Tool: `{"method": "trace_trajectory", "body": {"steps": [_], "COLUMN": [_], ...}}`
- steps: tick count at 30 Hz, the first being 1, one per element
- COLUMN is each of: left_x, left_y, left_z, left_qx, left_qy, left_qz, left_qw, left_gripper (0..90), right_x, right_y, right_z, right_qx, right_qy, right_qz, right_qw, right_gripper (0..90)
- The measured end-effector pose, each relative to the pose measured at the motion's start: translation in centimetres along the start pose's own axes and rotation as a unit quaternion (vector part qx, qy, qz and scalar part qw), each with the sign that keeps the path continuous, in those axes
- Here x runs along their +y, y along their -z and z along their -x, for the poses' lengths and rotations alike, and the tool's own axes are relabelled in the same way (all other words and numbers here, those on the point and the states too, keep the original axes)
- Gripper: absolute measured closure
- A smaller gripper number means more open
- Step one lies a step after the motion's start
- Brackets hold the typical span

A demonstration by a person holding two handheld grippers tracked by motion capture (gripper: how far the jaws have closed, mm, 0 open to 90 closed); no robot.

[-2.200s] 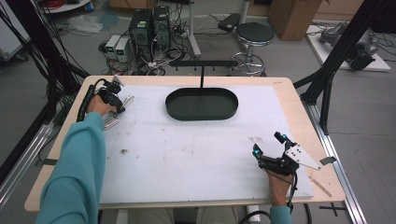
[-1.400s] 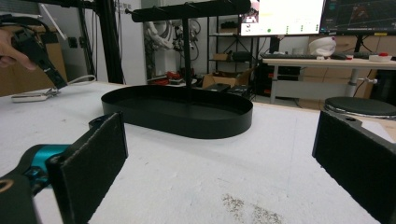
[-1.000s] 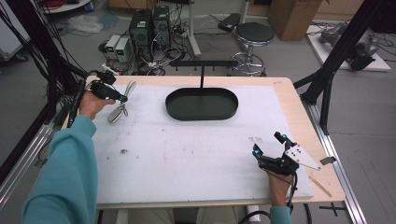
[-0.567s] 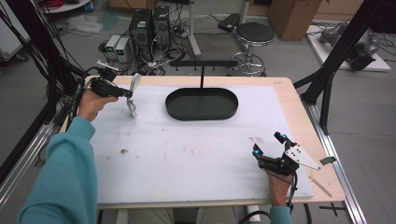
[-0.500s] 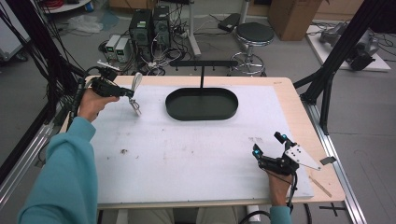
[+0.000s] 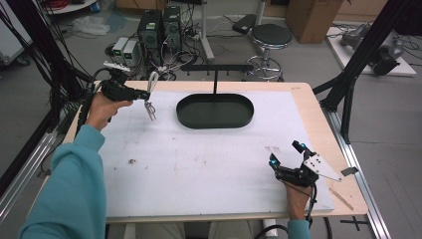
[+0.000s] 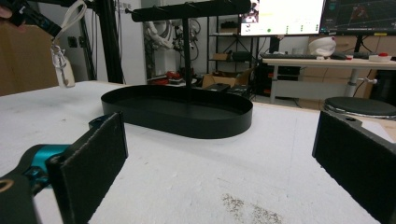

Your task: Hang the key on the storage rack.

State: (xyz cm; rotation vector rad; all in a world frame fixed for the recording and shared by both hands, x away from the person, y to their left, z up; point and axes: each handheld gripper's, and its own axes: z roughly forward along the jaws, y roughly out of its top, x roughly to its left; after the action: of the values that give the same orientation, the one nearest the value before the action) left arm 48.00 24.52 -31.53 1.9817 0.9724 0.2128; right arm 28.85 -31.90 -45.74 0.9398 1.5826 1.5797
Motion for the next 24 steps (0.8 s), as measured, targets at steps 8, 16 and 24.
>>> {"method": "trace_trajectory", "body": {"steps": [8, 16, 24], "left_x": [1.7, 2.6, 4.3], "left_y": [-0.8, -1.6, -2.6], "left_z": [1.4, 2.1, 3.0], "left_qx": [-0.044, -0.072, -0.115], "left_qy": [-0.022, -0.030, -0.039], "left_qz": [0.017, 0.030, 0.046], "left_qw": [0.9986, 0.9965, 0.9916], "left_gripper": [74.0, 74.1, 74.0], "right_x": [0.0, 0.0, 0.0], "right_y": [0.0, 0.0, 0.0], "right_z": [0.0, 0.0, 0.0], "right_qx": [0.000, 0.000, 0.001], "right_qy": [0.000, -0.001, 0.000], "right_qz": [0.000, 0.000, 0.000], "right_qw": [1.0000, 1.0000, 1.0000], "right_gripper": [2.7, 2.7, 2.7]}}
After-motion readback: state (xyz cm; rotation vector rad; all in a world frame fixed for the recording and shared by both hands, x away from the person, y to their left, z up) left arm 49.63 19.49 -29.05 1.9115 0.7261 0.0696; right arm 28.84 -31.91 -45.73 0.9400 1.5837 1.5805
